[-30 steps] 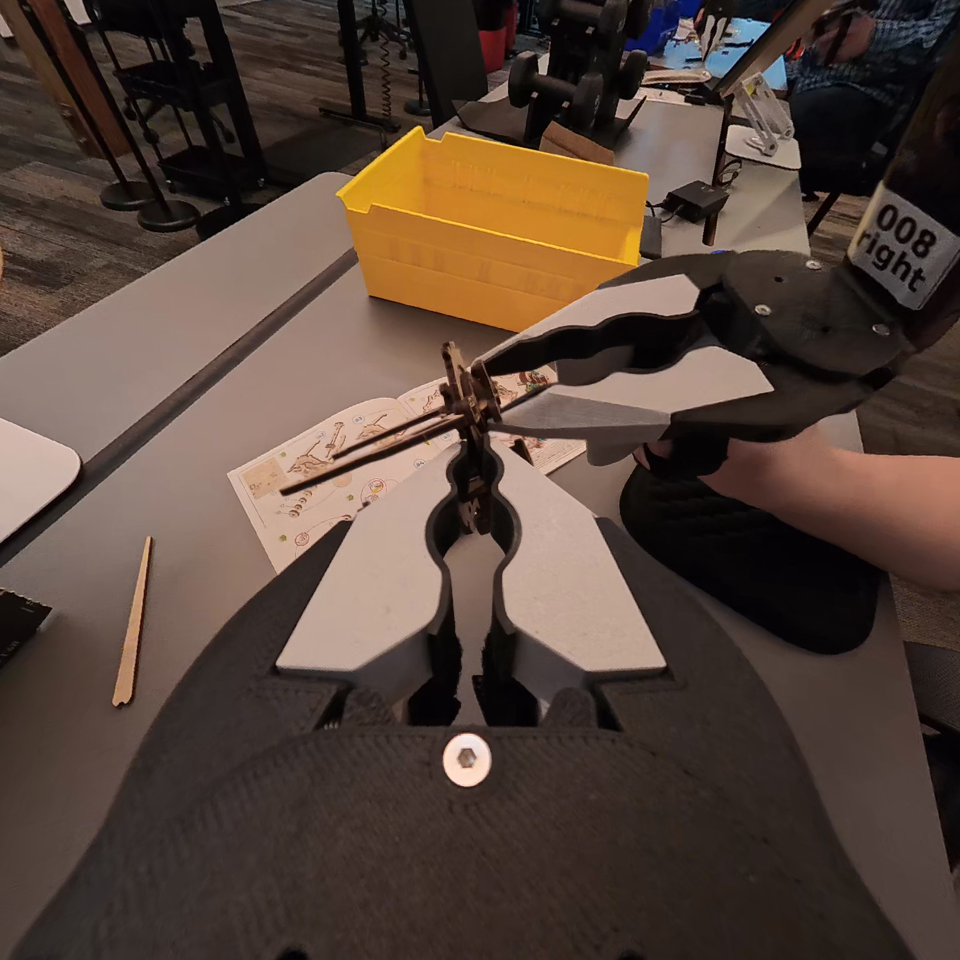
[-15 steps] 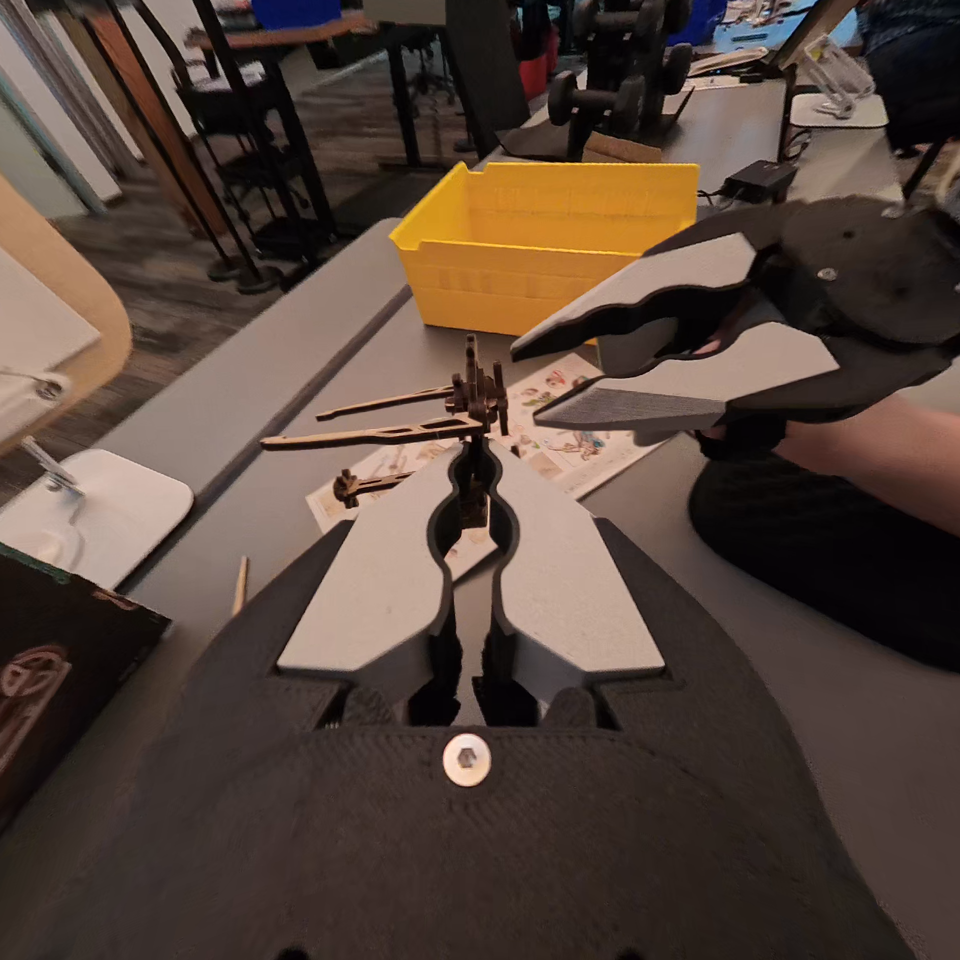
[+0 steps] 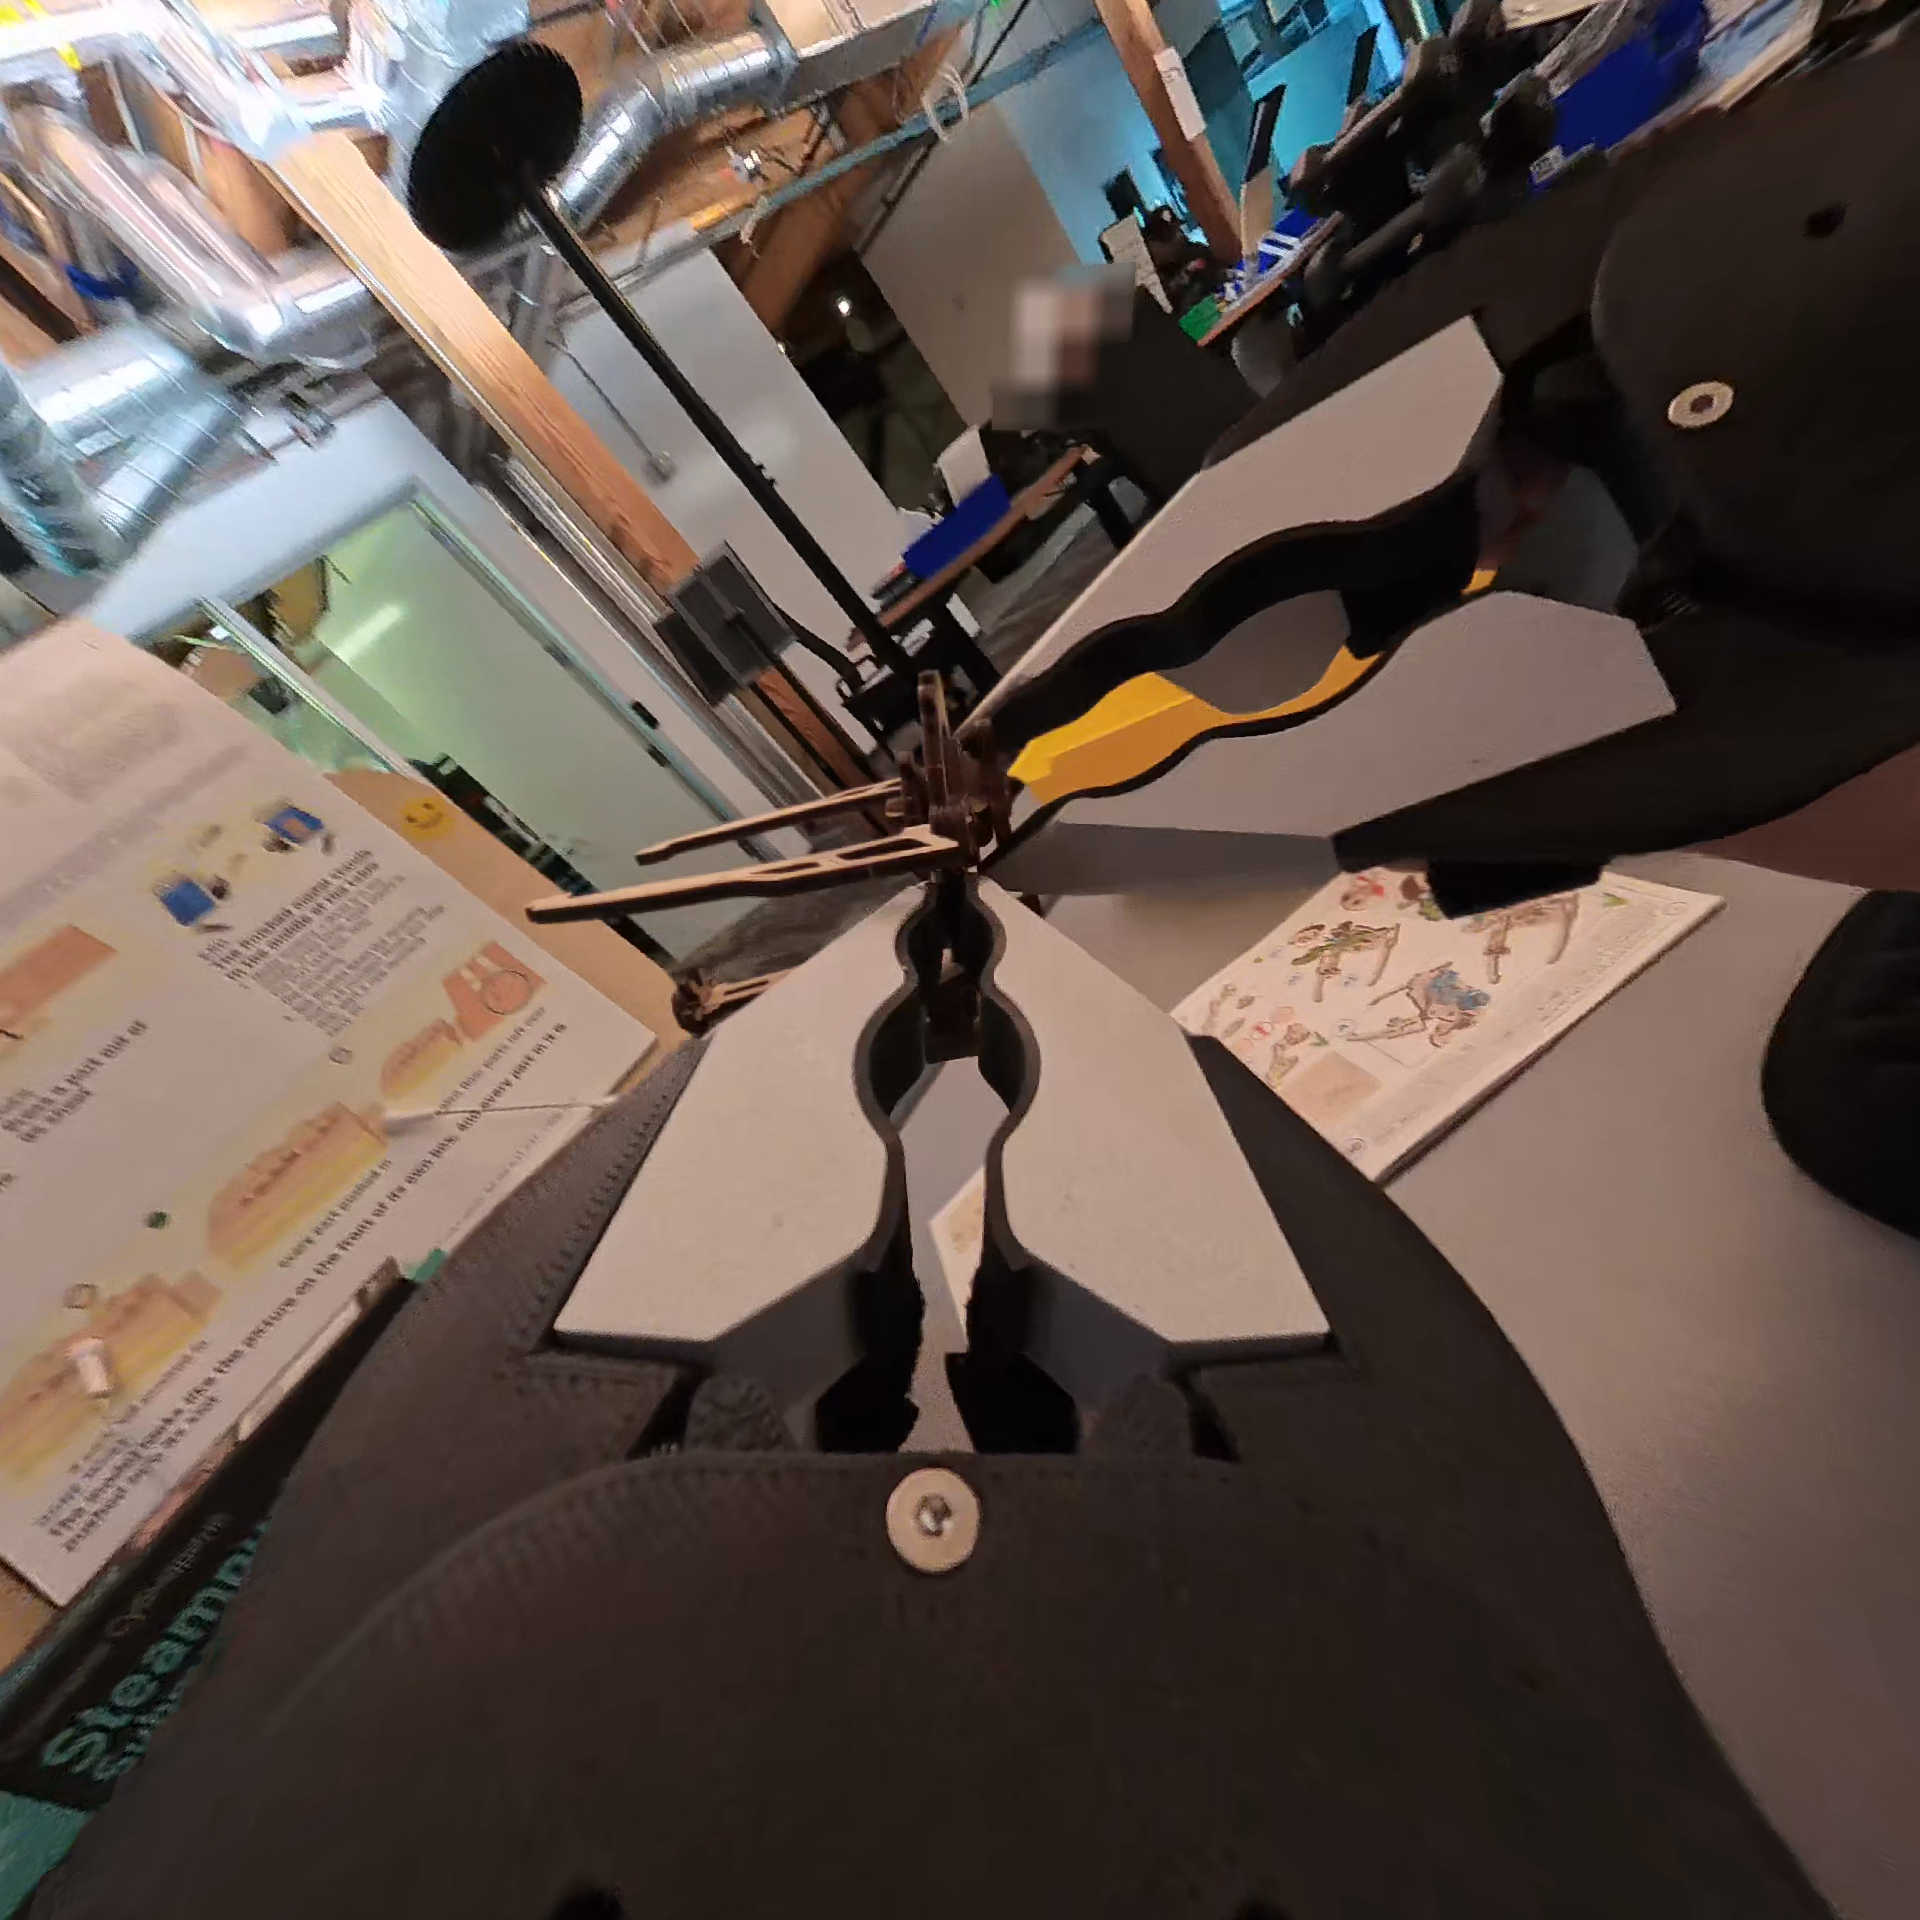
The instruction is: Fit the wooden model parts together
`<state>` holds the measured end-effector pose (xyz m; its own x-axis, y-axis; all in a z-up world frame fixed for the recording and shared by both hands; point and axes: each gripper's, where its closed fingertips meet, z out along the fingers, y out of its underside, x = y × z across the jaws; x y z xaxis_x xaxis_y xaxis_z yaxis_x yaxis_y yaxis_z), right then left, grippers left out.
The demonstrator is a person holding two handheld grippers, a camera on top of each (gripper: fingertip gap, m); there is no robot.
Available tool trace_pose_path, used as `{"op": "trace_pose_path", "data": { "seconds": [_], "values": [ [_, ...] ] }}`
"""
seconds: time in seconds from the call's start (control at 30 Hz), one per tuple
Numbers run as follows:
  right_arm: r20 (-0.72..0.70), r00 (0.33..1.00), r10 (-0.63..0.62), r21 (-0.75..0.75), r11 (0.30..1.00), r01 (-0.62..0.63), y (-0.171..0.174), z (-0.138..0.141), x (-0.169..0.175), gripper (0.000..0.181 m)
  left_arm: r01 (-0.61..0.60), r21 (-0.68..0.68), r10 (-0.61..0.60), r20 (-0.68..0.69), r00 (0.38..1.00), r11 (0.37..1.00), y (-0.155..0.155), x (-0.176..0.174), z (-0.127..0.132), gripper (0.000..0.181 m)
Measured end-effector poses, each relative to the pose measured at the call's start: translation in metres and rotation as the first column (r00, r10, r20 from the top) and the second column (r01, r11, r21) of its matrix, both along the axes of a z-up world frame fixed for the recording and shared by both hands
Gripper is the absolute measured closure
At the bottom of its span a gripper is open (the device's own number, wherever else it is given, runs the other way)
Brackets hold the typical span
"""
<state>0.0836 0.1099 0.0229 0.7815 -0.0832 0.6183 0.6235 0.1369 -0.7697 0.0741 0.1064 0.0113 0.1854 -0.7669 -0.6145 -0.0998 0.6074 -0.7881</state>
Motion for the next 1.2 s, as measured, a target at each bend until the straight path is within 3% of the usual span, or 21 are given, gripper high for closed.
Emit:
{"op": "trace_pose_path", "data": {
  "seconds": [0.17,0.3,0.4,0.57,0.83,1.2],
  "values": [
    [-0.158,0.979,0.131,0.024,0.991,-0.129,-0.006,0.006,-0.003,0.160,0.008,0.034,-0.009,0.035,0.999,0.999,-0.007,-0.003,0.005,0.181],
    [-0.414,0.866,0.279,0.034,0.956,-0.292,-0.006,0.007,-0.003,0.162,-0.015,0.078,0.012,0.045,0.999,0.997,-0.007,-0.004,0.006,0.180],
    [-0.518,0.792,0.322,0.053,0.937,-0.346,-0.005,0.006,-0.002,0.163,-0.028,0.081,0.025,0.042,0.999,0.996,-0.007,-0.003,0.006,0.179],
    [-0.428,0.850,0.306,0.031,0.945,-0.325,-0.003,0.002,-0.002,0.162,-0.048,0.119,0.046,0.026,0.999,0.992,-0.004,-0.002,0.002,0.180],
    [-0.144,0.965,0.218,0.012,0.976,-0.219,-0.011,0.002,-0.004,0.158,-0.063,0.169,0.058,0.034,0.998,0.984,-0.008,-0.003,0.004,0.181],
    [0.033,0.996,0.081,0.040,0.996,-0.083,-0.013,0.005,-0.007,0.159,-0.032,0.060,0.031,0.020,0.999,0.998,-0.007,-0.002,0.003,0.181]
  ]
}}
